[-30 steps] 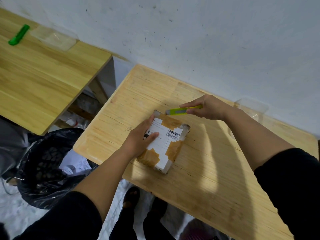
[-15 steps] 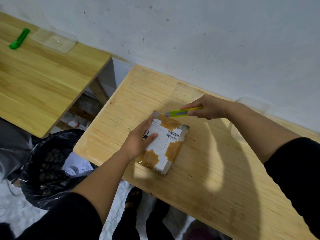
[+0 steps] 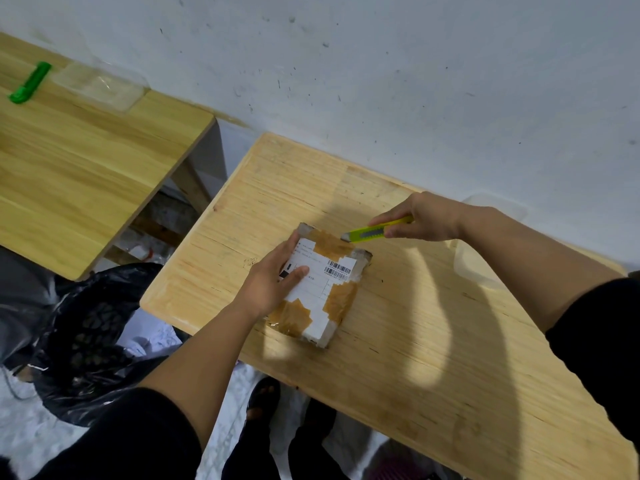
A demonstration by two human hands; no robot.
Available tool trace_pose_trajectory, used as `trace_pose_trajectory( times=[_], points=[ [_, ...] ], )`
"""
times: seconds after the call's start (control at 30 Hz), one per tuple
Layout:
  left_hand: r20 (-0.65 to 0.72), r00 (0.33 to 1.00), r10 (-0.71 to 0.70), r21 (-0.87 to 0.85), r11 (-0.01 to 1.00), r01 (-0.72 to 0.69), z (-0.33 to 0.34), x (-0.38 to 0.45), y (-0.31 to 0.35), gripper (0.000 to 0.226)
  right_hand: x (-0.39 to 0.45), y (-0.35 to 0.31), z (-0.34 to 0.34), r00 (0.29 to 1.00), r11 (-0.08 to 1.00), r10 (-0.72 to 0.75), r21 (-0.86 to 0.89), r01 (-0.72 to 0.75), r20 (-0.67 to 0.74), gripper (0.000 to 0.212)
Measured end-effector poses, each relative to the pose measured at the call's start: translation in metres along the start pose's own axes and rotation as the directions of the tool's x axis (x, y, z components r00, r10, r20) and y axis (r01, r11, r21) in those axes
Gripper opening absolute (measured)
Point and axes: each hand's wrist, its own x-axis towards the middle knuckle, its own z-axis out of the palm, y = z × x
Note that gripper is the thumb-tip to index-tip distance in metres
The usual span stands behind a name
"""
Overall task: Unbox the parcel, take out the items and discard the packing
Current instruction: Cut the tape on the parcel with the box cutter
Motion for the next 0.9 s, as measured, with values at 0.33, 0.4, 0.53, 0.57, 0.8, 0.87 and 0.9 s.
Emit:
trace_pose_trajectory(
  times=[0.33, 0.4, 0.53, 0.57, 0.8, 0.87, 0.9],
  points=[
    [0.015, 1.0, 0.004, 0.064, 0.998, -0.005, 0.0, 0.004, -0.005, 0.065, -0.034, 0.003, 0.001, 0.966, 0.957, 0.175, 0.265, -0.121, -0.192, 0.032],
    [0.018, 0.999, 0.038, 0.096, 0.995, -0.039, 0.001, 0.003, -0.005, 0.066, -0.044, -0.005, 0.022, 0.918, 0.894, 0.29, 0.42, -0.159, -0.271, 0.032],
    [0.049, 0.993, 0.105, 0.153, 0.982, -0.112, 0.0, 0.006, -0.004, 0.066, -0.065, -0.036, 0.089, 0.812, 0.757, 0.486, 0.619, -0.208, -0.322, 0.036],
    [0.061, 0.991, 0.119, 0.162, 0.979, -0.127, 0.0, 0.007, -0.004, 0.066, -0.07, -0.046, 0.105, 0.785, 0.727, 0.527, 0.652, -0.216, -0.327, 0.037],
    [0.137, 0.975, 0.174, 0.172, 0.965, -0.196, -0.003, 0.004, -0.015, 0.077, -0.098, -0.12, 0.156, 0.625, 0.66, 0.681, 0.69, -0.297, -0.382, 0.041],
    [0.165, 0.969, 0.186, 0.17, 0.962, -0.213, -0.004, 0.004, -0.02, 0.081, -0.099, -0.135, 0.163, 0.595, 0.645, 0.707, 0.693, -0.322, -0.381, 0.041],
    [0.174, 0.967, 0.186, 0.166, 0.962, -0.215, -0.004, 0.005, -0.021, 0.082, -0.099, -0.14, 0.166, 0.58, 0.633, 0.721, 0.701, -0.329, -0.379, 0.041]
  ],
)
